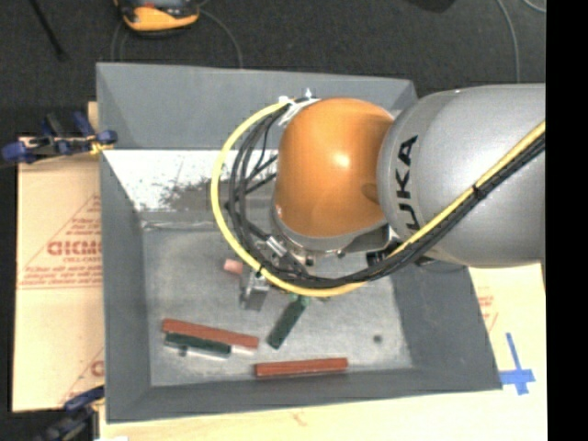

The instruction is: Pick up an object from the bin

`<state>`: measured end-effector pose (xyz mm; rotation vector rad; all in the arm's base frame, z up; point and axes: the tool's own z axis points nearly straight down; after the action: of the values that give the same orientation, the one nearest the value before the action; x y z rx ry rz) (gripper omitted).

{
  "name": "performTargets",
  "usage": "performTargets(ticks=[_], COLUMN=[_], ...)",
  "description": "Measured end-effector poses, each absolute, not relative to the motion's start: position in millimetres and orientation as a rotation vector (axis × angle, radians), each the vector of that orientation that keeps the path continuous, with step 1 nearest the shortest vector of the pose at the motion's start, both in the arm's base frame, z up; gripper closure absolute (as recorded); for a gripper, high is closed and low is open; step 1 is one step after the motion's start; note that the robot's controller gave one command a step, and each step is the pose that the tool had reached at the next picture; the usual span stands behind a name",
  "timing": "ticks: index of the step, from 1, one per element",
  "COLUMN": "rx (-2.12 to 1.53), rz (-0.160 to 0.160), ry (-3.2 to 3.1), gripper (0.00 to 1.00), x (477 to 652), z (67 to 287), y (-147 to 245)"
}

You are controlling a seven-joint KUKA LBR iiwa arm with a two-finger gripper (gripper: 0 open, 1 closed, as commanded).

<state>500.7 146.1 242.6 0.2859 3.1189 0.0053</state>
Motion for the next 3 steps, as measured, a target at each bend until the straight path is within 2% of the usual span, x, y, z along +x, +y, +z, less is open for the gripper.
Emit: performTargets(ticks=[1, 2, 3], rx=[0.286, 0.235, 0.296], rz=[0.002, 0.004, 0.003], ry=[3.126, 3.122, 3.124], gripper=[1.0, 1.0, 0.0], x=[499.0, 514.3, 501.1], z=[239, 189, 171], y=[146, 148, 149])
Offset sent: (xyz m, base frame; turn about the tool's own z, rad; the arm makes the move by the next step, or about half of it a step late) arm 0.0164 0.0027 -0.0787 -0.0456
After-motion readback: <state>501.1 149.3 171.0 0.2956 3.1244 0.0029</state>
